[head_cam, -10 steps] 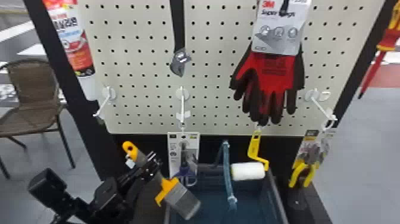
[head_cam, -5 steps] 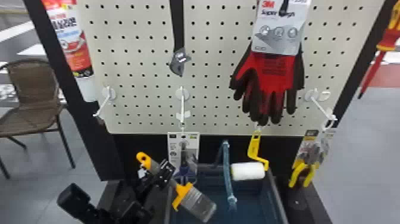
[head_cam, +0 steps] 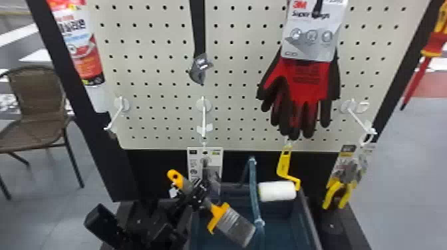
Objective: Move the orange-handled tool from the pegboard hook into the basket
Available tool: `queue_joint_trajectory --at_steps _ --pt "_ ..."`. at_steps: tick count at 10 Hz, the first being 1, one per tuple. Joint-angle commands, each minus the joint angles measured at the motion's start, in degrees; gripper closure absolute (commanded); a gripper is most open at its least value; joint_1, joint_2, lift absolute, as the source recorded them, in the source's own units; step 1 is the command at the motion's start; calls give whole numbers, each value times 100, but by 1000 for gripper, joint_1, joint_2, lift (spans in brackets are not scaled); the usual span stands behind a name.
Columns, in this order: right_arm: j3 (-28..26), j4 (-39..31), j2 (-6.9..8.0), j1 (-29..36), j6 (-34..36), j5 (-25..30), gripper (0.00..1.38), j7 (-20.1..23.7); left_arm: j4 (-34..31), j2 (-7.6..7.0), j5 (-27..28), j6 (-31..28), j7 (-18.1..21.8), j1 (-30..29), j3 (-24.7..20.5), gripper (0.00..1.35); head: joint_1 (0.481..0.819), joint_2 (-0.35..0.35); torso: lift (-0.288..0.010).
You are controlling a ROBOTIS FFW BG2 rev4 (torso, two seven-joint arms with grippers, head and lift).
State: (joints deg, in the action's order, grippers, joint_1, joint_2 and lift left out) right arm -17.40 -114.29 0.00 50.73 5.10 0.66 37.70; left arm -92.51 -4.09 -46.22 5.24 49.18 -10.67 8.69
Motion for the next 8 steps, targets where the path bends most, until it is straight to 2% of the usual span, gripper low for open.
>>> queue_joint_trajectory --at_steps 1,5,6,8 --pt "0 31 5 0 0 -5 237 0 4 49 -1 -40 -23 -19 80 1188 549 0 -100" --pt "0 73 5 0 0 -31 237 0 173 58 -142 12 -119 -7 405 1187 549 0 -100" --pt "0 73 5 0 0 -49 237 0 257 75 -133 12 -155 -19 431 1069 549 0 -100" --pt "0 101 5 0 0 -75 237 0 285 49 -116 -58 -155 6 466 680 549 0 -100"
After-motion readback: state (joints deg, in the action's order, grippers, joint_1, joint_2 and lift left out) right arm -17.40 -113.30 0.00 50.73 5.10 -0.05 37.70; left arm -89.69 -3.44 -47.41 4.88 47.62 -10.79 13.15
